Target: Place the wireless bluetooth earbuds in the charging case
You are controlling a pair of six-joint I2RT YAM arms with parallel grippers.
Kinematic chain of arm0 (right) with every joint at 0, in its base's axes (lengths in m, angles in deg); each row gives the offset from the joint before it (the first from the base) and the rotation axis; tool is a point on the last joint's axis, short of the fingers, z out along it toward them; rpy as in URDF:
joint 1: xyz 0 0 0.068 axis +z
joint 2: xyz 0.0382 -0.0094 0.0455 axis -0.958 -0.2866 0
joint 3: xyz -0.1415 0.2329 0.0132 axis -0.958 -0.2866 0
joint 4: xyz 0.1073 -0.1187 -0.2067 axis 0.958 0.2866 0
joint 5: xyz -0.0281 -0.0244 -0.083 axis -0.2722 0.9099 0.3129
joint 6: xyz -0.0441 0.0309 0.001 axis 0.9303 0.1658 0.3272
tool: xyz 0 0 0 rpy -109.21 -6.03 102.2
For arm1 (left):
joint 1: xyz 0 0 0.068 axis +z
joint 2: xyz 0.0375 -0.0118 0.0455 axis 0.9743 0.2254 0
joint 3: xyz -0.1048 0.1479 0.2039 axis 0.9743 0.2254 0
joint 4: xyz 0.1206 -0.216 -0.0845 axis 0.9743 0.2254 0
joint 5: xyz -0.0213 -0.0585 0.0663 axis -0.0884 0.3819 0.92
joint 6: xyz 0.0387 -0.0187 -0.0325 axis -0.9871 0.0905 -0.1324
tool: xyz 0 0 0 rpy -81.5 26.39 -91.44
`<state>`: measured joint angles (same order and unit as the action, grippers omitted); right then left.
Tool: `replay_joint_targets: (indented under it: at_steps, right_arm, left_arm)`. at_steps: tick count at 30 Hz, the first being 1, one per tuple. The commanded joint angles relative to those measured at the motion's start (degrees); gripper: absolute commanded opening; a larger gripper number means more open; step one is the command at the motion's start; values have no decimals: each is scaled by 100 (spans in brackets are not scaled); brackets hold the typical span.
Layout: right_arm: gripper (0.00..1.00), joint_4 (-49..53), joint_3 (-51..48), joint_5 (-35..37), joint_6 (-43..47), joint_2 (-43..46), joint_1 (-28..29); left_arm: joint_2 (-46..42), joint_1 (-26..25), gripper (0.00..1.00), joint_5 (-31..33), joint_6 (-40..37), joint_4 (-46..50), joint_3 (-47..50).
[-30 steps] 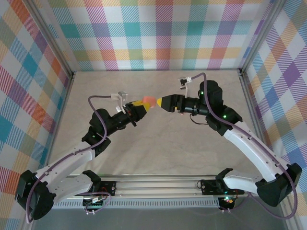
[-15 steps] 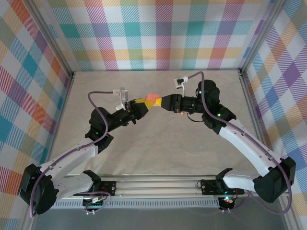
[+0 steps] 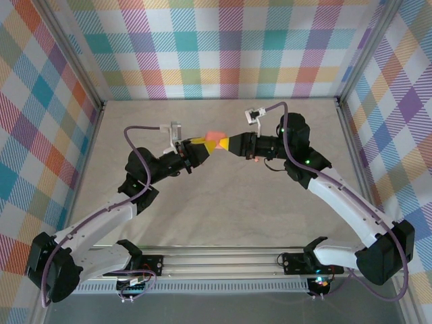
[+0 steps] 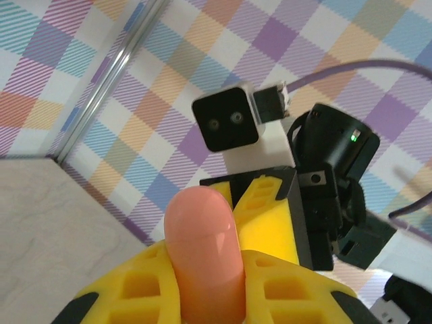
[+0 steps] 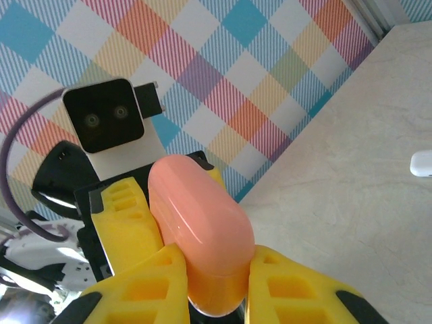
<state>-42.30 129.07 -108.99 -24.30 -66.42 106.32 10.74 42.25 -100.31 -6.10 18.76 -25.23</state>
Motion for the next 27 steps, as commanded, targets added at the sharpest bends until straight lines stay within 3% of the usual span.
replay_joint_targets:
  at_steps: [1,7,14,21,27]
  right_arm:
    - [5,472,240,-254,728,-43,131]
    - [1,508,278,-191,950,-39,122]
    - [0,843,397,-217,1377,-6,97]
    - [0,1287,327,-93,1982,290,26]
    - [1,1434,226,9,2309,432,17]
  left_arm:
    - [-140,-41,22,-274,-534,812,-284]
    - [-271,-18,35,-359,-806,1229,-326]
    - [-449,216,58,-582,-1082,1887,-519]
    - [-518,945,66,-1580,-690,1932,-620]
    - [-211,953,60,-2434,-693,2235,-928]
